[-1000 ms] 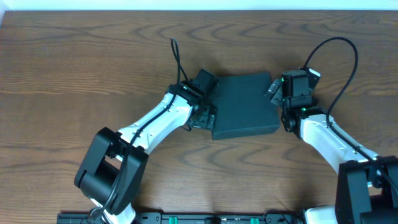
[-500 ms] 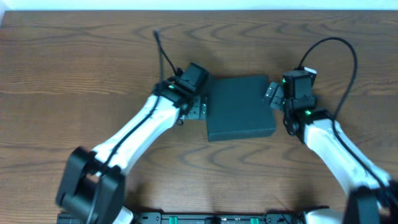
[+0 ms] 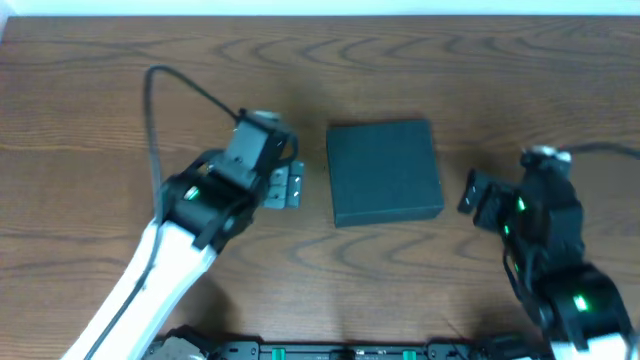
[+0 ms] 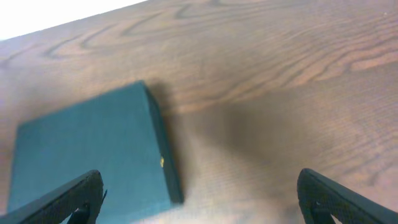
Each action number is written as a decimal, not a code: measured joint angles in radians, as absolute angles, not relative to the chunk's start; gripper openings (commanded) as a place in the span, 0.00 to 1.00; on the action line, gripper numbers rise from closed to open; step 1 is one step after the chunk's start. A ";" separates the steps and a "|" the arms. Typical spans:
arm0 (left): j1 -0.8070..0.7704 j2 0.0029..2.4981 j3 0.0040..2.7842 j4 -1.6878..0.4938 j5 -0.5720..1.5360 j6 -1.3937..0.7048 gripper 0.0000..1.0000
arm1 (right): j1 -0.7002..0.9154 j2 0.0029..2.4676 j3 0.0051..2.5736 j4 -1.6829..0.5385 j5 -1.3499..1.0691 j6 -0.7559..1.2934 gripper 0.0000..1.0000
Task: Pack container
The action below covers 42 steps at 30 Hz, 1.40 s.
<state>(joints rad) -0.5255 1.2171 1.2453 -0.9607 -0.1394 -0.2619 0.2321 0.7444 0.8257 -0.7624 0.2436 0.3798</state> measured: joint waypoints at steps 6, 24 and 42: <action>-0.525 1.020 1.245 -1.044 -0.141 -0.194 0.95 | 0.314 0.609 0.825 -0.954 0.191 0.316 0.99; -0.525 0.598 1.040 -1.101 -0.118 -0.137 0.96 | 0.508 0.379 0.826 -1.015 0.132 0.323 0.99; -0.525 0.598 1.040 -1.103 -0.118 -0.137 0.96 | 0.451 0.363 0.826 -1.106 0.127 0.329 0.99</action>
